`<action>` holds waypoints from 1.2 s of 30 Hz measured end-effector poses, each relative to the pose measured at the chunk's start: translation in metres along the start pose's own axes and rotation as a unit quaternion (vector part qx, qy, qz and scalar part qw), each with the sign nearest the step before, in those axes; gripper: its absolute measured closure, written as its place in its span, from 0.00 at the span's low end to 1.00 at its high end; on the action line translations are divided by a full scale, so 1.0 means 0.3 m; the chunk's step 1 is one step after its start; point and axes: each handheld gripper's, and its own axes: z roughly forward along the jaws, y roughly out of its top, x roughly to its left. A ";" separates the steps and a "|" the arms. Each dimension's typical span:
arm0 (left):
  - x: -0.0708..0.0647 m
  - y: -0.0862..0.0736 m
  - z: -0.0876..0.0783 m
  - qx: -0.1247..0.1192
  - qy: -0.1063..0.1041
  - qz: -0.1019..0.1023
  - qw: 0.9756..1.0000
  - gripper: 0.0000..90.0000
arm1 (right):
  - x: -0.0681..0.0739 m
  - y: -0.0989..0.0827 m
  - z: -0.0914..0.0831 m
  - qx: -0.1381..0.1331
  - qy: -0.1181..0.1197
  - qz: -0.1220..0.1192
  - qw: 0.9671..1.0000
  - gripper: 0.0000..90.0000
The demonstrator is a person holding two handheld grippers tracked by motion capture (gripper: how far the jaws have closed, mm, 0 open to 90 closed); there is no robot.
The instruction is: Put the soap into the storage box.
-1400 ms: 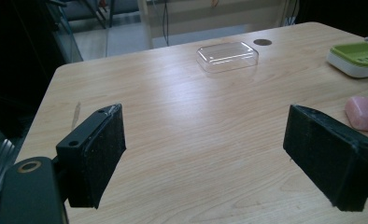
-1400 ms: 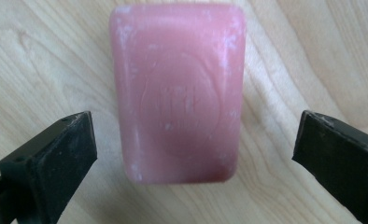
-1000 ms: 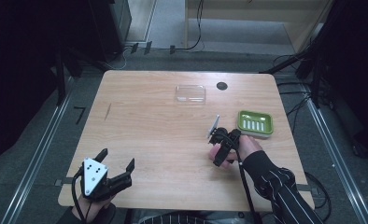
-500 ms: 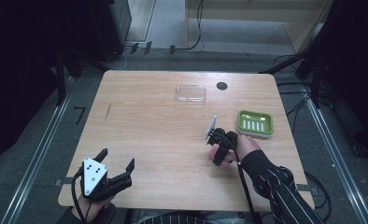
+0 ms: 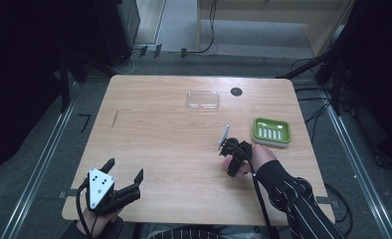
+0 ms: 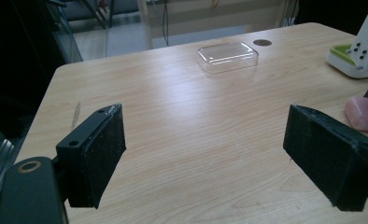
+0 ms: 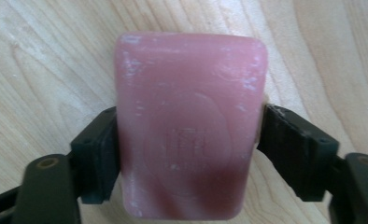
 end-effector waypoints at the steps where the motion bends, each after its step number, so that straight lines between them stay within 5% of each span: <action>1: 0.000 0.000 0.000 0.000 0.000 0.000 1.000 0.15 | 0.000 0.000 0.000 -0.002 0.000 -0.001 1.000 0.30; 10: -0.001 0.000 0.000 0.000 -0.001 0.001 1.000 0.15 | 0.008 0.000 -0.008 -0.005 0.009 -0.010 1.000 0.41; 36: 0.000 0.000 -0.001 -0.001 -0.001 0.001 1.000 0.15 | 0.005 -0.003 -0.015 -0.003 0.002 -0.010 1.000 0.43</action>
